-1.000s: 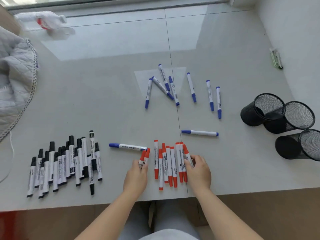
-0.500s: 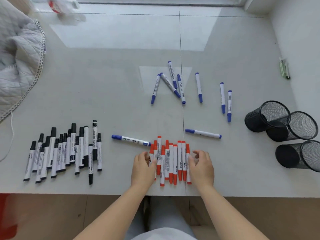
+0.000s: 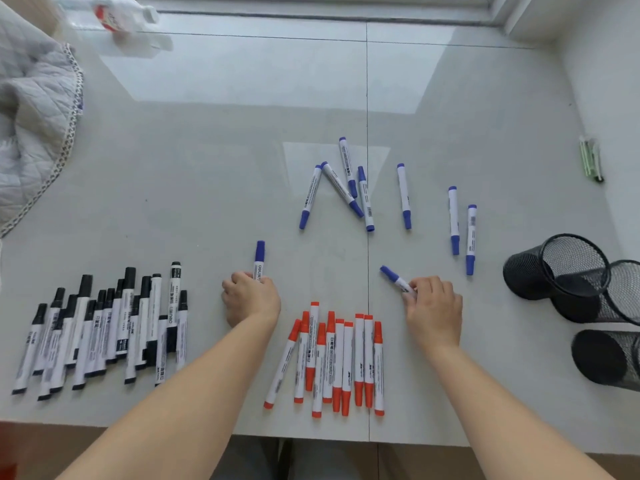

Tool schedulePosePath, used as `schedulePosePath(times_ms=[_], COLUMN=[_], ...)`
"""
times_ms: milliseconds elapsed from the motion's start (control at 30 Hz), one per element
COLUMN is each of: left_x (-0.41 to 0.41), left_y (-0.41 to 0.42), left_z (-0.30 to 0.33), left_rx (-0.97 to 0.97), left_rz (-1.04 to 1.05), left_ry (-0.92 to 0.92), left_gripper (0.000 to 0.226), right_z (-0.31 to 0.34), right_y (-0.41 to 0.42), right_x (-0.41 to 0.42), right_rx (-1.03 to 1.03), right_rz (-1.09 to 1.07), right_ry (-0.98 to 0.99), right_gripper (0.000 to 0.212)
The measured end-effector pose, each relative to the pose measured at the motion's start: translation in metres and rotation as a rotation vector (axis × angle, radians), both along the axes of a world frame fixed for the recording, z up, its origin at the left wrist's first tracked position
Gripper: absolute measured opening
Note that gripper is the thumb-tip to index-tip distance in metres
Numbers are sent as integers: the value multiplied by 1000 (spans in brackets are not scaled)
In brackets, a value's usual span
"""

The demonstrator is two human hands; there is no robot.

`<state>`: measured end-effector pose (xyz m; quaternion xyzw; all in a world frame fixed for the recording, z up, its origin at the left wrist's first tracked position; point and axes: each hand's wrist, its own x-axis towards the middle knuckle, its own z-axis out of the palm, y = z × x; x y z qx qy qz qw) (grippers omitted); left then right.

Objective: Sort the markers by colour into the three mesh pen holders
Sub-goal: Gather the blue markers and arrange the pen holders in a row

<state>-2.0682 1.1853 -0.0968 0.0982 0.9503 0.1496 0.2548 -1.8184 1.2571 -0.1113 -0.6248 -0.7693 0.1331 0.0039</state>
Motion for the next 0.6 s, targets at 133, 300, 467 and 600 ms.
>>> schedulePosePath(times_ms=[133,300,467,600], left_x=[-7,-15,-23,-23], left_y=[44,95,130,151], left_z=[0,1,-7,-13], left_rx=[202,321,176,84], left_rz=[-46,-129,-293,-458], left_ry=[-59,-74,-41,74], left_gripper=[24,24,47,57], right_z=[4,18,19,10], right_y=[29,81,121,137], right_x=[-2,10,16,4], right_rx=[11,125,-40,-102], right_rz=[-268,-439,-489,-489], right_ry=[316,338,135,57], right_gripper=[17,26,51,70])
